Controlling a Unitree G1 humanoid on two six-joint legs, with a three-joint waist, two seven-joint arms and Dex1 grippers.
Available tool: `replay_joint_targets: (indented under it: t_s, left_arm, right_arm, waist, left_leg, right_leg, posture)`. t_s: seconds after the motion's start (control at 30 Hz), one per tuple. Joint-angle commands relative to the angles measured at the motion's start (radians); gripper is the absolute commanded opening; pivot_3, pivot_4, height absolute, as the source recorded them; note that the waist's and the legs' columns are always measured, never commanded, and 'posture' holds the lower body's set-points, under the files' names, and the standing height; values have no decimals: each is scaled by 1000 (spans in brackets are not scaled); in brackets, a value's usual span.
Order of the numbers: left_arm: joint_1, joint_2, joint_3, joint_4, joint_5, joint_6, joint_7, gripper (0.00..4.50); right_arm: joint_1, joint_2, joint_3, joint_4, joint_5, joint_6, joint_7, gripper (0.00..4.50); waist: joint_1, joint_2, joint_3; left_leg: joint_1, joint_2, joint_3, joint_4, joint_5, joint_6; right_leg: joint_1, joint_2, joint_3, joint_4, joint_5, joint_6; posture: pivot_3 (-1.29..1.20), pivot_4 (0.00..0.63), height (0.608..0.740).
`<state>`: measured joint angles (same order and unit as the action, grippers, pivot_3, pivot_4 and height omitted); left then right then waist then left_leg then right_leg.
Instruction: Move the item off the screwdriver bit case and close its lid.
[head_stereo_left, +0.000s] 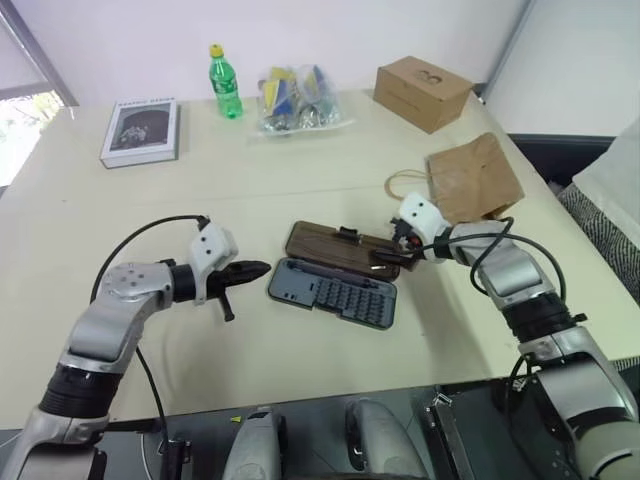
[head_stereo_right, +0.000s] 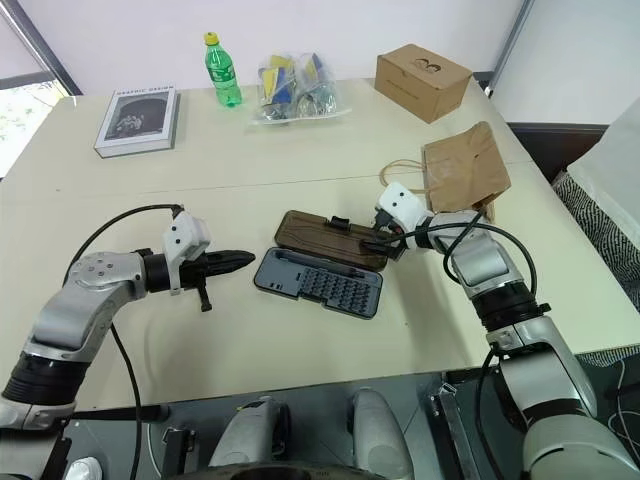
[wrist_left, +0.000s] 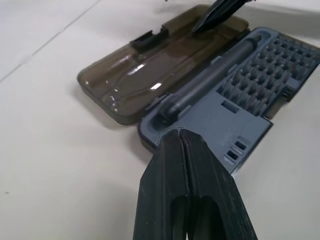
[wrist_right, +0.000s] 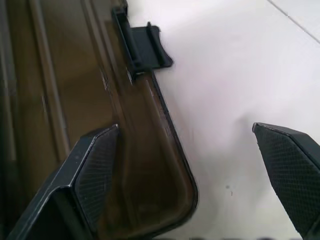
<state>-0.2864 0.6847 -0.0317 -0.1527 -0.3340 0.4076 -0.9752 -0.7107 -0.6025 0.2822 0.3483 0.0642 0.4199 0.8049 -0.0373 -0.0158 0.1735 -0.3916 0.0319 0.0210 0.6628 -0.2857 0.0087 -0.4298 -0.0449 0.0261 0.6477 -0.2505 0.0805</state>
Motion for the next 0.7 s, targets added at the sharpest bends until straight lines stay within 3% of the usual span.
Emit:
replay_joint_targets:
  t_s: [0.03, 0.13, 0.37, 0.4, 0.7]
  left_arm:
    - [-3, 4, 9, -27, 5, -13, 11, 0]
    - [-1, 2, 9, -28, 6, -15, 16, 0]
    - [4, 7, 18, -23, 10, -24, 23, 0]
    - [3, 7, 19, -22, 10, -25, 23, 0]
    - [-16, -1, 19, -5, 22, -37, 28, 0]
  right_arm:
    - [-19, 6, -32, 66, -21, -27, -1, 4459]
    - [-27, 16, -43, 103, -23, -35, 9, 3671]
    - [-24, 20, -44, 115, -40, -51, 46, 216]
    - [-24, 21, -45, 111, -43, -49, 53, 46]
    - [1, 13, -28, 55, -71, -99, 118, 46]
  waist:
    - [0, 0, 0]
    - [-1, 0, 0]
    - [0, -1, -1]
    - [-2, -2, -1]
    - [-4, -1, -1]
  left_leg:
    - [1, 0, 0, 0, 0, 0]
    - [1, 0, 0, 1, 0, 0]
    - [1, 0, 0, 1, 0, 0]
    - [1, 0, 0, 1, 0, 0]
    - [2, 0, 0, 1, 0, 0]
  right_leg:
    - [1, 0, 0, 0, 0, 0]
    - [1, 0, 0, 0, 0, 0]
    - [2, -1, 0, 0, 0, 0]
    - [2, 0, 0, 0, 0, 0]
    - [2, -1, 0, 1, 0, 0]
  posture:
    - [0, 150, 740]
    - [0, 150, 740]
    - [0, 150, 740]
    - [0, 150, 740]
    - [0, 150, 740]
